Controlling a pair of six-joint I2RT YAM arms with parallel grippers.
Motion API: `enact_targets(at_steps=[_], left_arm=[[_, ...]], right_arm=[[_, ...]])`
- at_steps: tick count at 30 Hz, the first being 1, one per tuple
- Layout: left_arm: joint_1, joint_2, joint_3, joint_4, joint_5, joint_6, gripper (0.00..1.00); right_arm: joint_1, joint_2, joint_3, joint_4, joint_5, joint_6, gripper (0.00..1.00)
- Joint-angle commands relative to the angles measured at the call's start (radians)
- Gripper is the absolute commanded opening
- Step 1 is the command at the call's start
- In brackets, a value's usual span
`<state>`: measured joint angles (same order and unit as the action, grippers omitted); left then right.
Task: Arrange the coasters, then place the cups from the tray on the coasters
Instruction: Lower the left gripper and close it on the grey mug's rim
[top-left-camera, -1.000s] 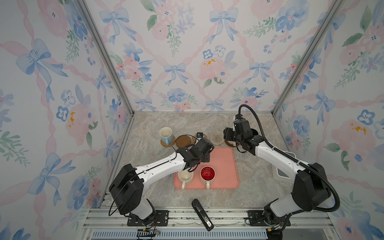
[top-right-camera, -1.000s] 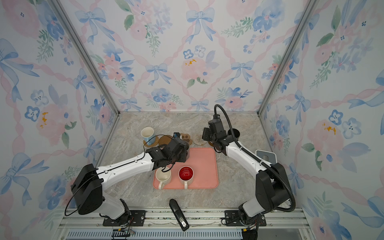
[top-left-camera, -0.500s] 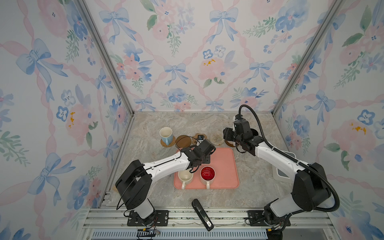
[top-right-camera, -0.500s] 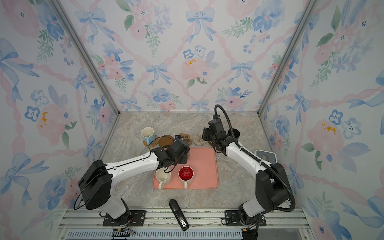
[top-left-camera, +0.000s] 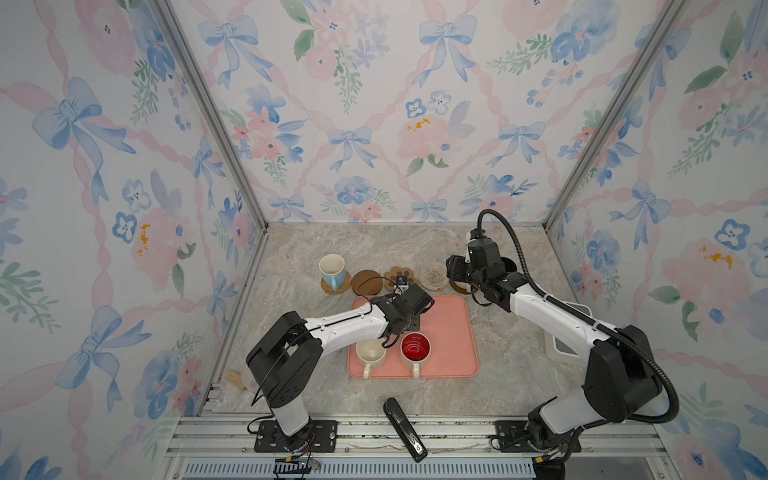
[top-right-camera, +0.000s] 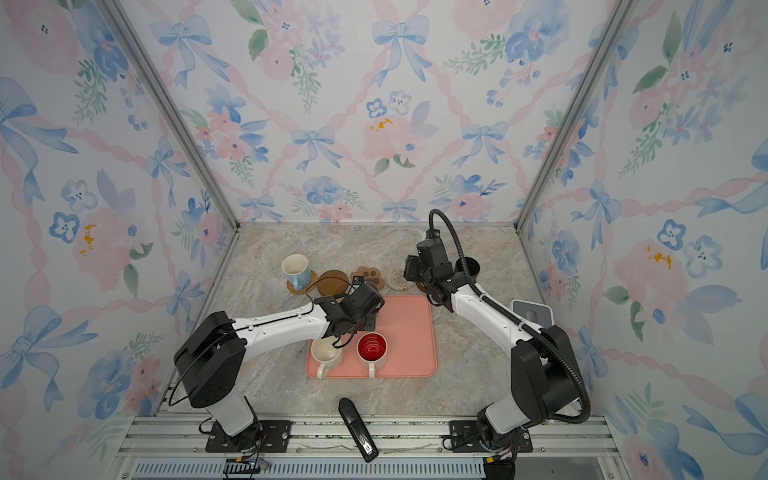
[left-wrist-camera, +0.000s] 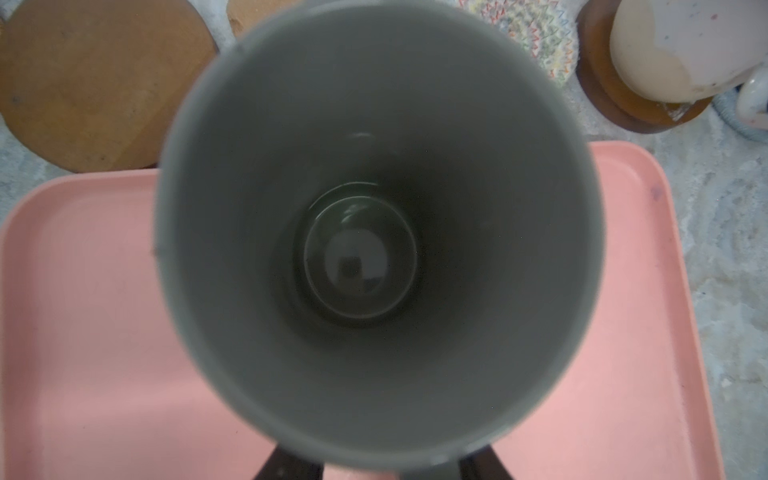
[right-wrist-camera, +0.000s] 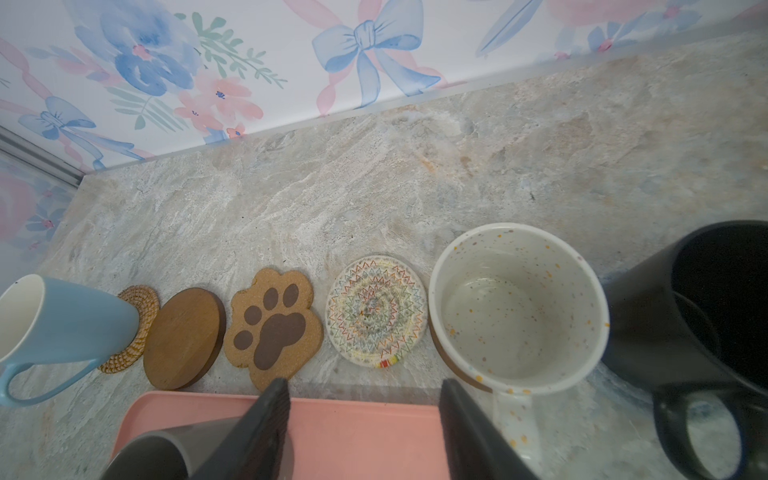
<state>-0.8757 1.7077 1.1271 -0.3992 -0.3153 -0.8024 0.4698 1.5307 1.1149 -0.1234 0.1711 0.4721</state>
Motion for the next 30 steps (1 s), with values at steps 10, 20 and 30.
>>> enact_targets(at_steps=[10, 20, 30], left_arm=[[0.032, 0.004, -0.003, -0.023, -0.030, -0.012, 0.40], [0.032, 0.033, 0.037, -0.022, -0.017, 0.009, 0.38], [0.034, 0.037, 0.037, -0.022, -0.021, 0.009, 0.30]], right_arm=[[-0.013, -0.012, -0.014, 0.022, -0.009, 0.014, 0.60], [-0.013, -0.001, -0.010, 0.025, -0.017, 0.015, 0.60], [-0.019, -0.001, -0.016, 0.028, -0.021, 0.017, 0.60]])
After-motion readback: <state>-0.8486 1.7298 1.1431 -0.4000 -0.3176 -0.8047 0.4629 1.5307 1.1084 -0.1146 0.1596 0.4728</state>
